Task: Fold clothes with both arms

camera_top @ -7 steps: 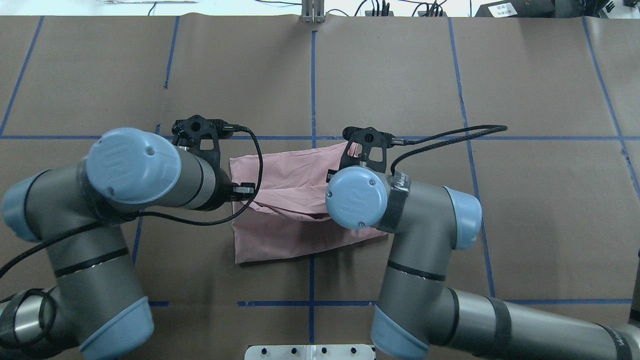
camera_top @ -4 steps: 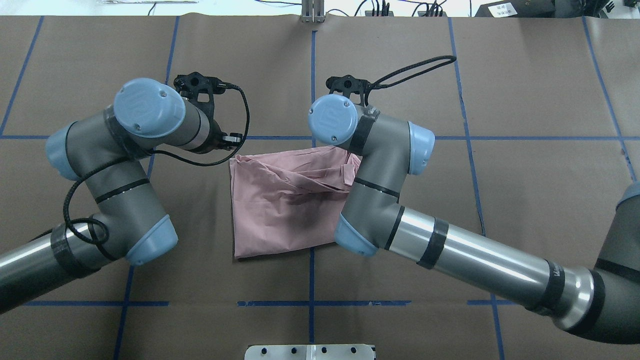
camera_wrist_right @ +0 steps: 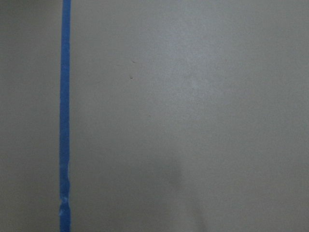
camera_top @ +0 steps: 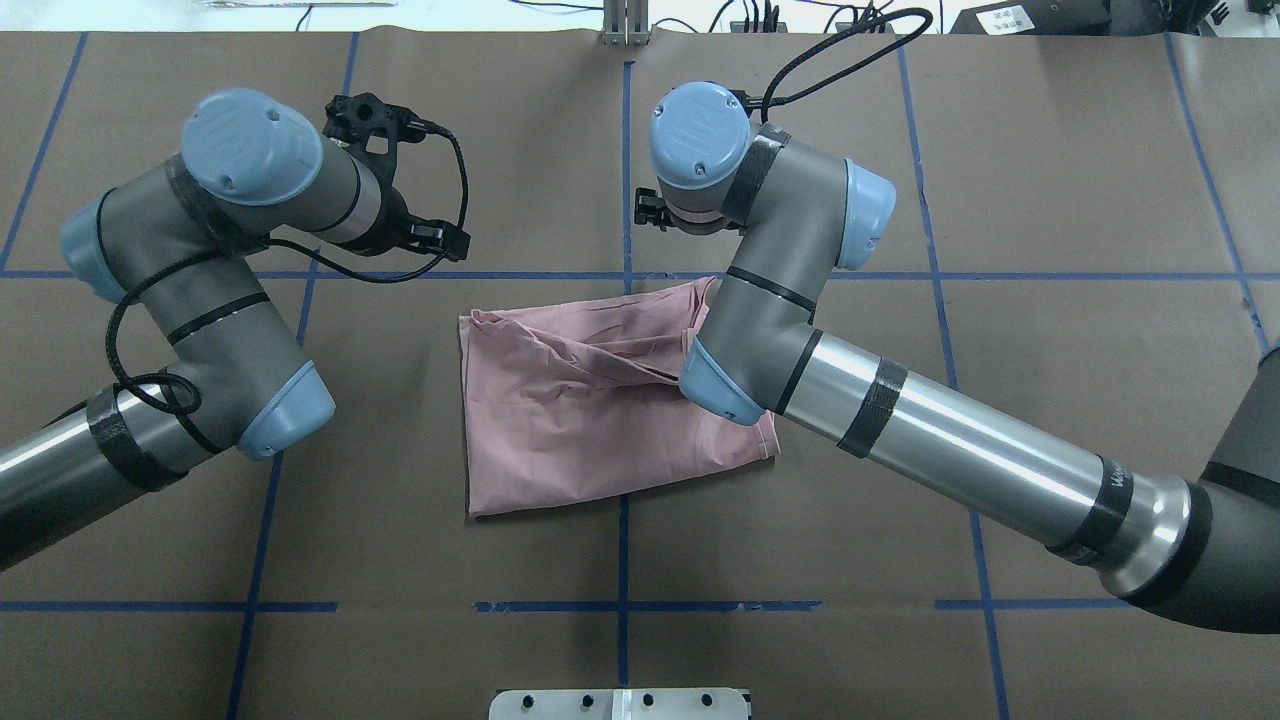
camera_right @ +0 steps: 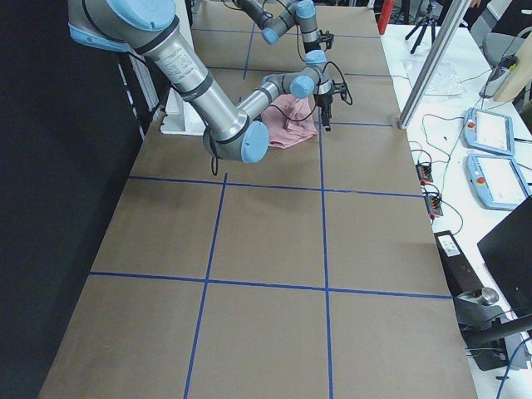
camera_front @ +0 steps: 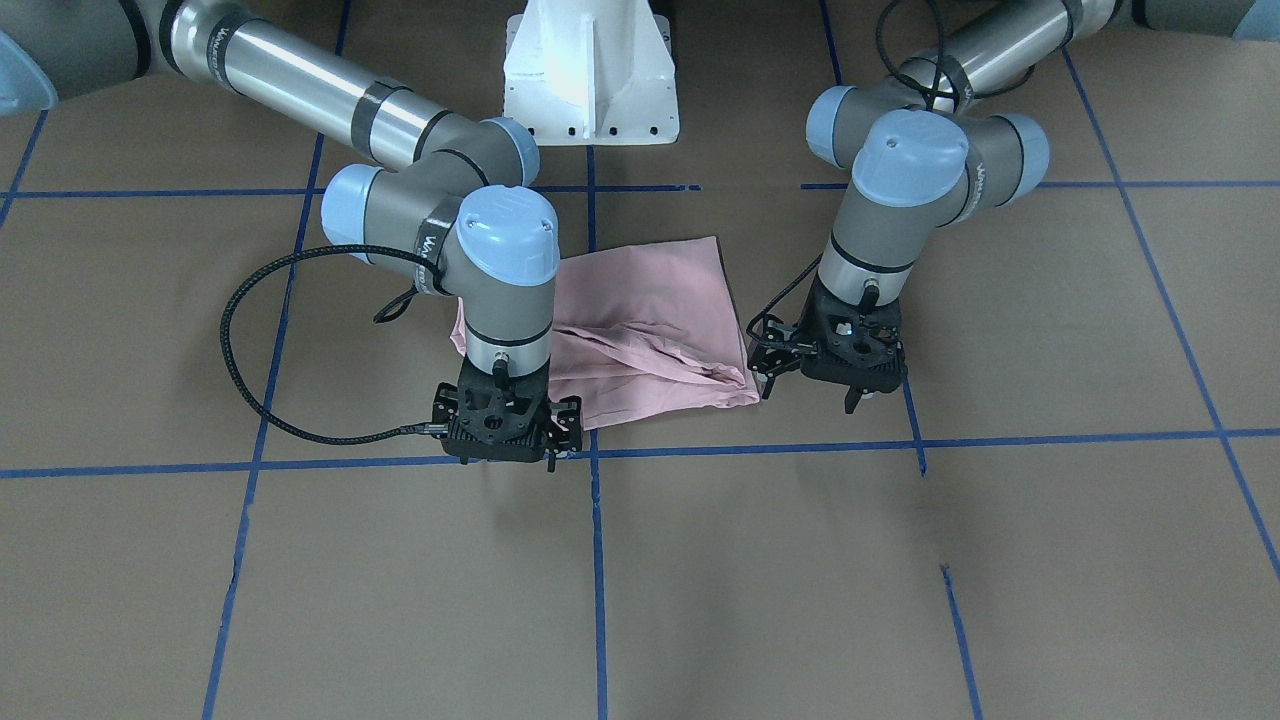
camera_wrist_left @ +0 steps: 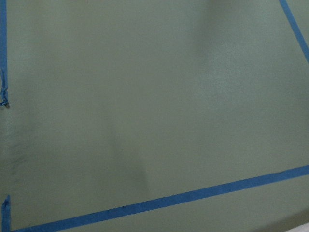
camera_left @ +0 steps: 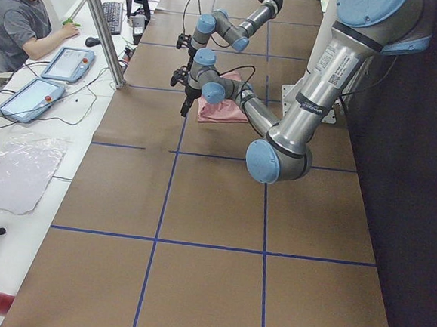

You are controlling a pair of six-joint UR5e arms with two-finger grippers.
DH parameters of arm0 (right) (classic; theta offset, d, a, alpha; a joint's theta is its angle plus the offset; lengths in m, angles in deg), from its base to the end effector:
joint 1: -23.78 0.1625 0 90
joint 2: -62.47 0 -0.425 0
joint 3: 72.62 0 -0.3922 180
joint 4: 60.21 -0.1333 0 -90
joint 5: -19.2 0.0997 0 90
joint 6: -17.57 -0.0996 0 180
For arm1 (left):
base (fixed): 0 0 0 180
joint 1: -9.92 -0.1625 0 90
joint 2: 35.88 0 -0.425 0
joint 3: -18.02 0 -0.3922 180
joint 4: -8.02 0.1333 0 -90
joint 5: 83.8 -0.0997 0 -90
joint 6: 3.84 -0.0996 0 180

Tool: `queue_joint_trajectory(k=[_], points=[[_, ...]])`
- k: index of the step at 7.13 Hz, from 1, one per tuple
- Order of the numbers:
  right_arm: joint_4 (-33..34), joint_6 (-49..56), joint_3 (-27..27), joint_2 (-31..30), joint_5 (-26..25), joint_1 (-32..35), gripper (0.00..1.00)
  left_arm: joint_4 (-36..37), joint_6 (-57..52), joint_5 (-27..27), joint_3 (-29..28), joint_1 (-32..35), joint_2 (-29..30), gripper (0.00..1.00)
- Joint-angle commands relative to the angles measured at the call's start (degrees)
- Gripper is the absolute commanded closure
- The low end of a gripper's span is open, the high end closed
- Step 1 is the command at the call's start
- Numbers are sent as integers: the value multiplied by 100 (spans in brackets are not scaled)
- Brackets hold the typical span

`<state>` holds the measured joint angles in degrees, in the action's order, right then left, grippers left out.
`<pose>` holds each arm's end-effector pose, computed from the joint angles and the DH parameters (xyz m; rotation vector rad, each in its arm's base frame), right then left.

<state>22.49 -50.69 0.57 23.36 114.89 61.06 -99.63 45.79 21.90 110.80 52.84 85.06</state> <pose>-0.5578 -0.5797 0.2193 0.2734 -0.6762 0.2233 0.4269 -0.5422 0.2913 0.4010 0.8351 0.0815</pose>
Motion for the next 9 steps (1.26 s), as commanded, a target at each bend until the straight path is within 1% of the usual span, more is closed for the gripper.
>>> queue_joint_trajectory(k=[1, 2, 3, 4, 5, 6, 7, 8, 9], points=[[44, 24, 335, -114, 292, 77, 0, 50, -23, 38, 300, 14, -61, 0], [44, 137, 754, -428, 676, 269, 0, 76, -49, 99, 510, 67, -105, 0], [357, 773, 1489, -927, 1106, 593, 0, 94, -293, 291, 852, 241, -383, 0], [1057, 1597, 2306, -1333, 1493, 1066, 0, 146, -774, 485, 1194, 513, -708, 0], [1716, 2554, 2888, -1693, 1967, 1680, 0, 626, -1475, 652, 1468, 890, -868, 0], [1905, 3703, 3042, -2123, 2389, 2312, 0, 1100, -2335, 723, 1557, 1381, -878, 0], [1925, 4846, 3018, -2589, 2672, 2919, 0, 1462, -3344, 967, 1558, 2021, -965, 0], [1916, 5954, 2974, -3072, 2857, 3534, 0, 1552, -4268, 1214, 1550, 2654, -1193, 0], [1916, 6974, 2852, -3521, 3129, 4097, 0, 1562, -4921, 1251, 1515, 3112, -1404, 0]])
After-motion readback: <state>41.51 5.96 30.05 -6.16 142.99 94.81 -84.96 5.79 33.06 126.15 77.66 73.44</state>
